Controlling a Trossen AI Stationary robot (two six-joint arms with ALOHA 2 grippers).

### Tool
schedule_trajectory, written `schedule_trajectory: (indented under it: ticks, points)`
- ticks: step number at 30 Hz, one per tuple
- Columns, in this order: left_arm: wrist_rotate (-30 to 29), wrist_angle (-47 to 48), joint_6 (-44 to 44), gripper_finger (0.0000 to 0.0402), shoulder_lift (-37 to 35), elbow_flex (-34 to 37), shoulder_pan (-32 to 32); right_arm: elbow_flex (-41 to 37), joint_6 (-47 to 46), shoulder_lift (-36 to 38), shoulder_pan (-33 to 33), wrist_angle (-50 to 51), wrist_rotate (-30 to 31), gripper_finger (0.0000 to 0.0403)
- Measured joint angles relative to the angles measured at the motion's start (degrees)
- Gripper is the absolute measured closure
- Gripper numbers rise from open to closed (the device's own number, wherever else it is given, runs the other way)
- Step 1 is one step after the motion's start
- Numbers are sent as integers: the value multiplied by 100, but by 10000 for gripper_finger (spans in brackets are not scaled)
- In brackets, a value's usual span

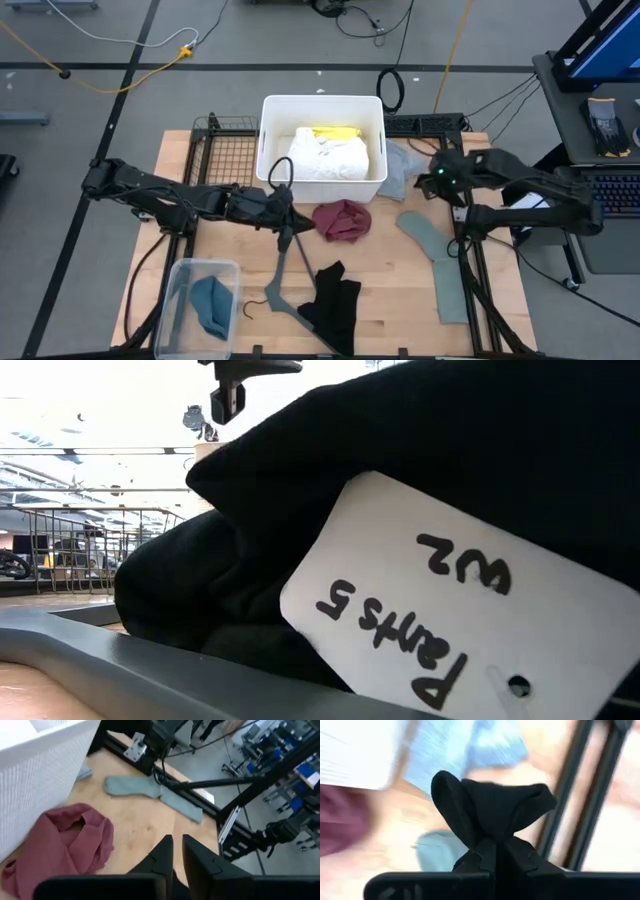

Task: Pick & Place Cloths
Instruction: Put the black sock into the transparent bin

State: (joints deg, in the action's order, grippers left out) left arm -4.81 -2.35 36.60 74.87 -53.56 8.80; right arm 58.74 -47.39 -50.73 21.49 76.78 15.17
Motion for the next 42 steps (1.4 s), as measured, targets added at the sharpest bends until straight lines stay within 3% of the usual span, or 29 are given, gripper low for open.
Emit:
schedule_trajectory:
  ticks: [9,18,25,34,42]
  points:
    - [-192,-747,-8,298,0,0,2,1381,459,56,-494,-493,-171,402]
    - [-711,-1805,-594,219,0,0,127,1626,830,-8,-1168,-2660,-1522,402]
    - [-890,-2648,-1244,167,0,0,181,1626,1107,-464,-1852,-4328,-2209,402]
    - [-889,-3013,-1384,139,0,0,227,1626,1275,-1426,-2243,-6133,-3292,402]
    - [-717,-3382,-1411,137,2,0,538,1626,1249,-2028,-2153,-7102,-3483,402]
